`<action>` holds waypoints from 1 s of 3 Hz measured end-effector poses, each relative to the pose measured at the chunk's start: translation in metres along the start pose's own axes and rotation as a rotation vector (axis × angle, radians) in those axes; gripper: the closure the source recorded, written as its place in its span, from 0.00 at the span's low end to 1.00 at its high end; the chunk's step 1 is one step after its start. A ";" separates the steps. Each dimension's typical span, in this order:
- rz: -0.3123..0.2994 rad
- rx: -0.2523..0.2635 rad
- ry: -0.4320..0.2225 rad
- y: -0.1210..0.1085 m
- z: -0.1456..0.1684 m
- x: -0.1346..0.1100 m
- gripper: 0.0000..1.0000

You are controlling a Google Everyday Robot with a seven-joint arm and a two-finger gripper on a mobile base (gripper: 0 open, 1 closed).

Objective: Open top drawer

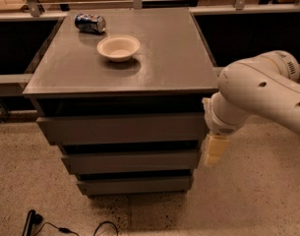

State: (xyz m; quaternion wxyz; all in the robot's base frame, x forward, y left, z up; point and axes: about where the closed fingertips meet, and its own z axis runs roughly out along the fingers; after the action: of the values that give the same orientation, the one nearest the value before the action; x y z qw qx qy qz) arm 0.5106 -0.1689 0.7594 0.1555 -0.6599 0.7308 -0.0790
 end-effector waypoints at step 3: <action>-0.268 -0.117 -0.042 0.011 0.083 -0.022 0.00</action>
Offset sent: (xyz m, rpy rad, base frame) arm 0.0125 0.0230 -0.0794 -0.0082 0.1088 0.3072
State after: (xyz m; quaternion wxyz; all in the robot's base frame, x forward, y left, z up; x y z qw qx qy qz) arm 0.5298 -0.1386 0.6804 0.1199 -0.7609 0.6362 -0.0425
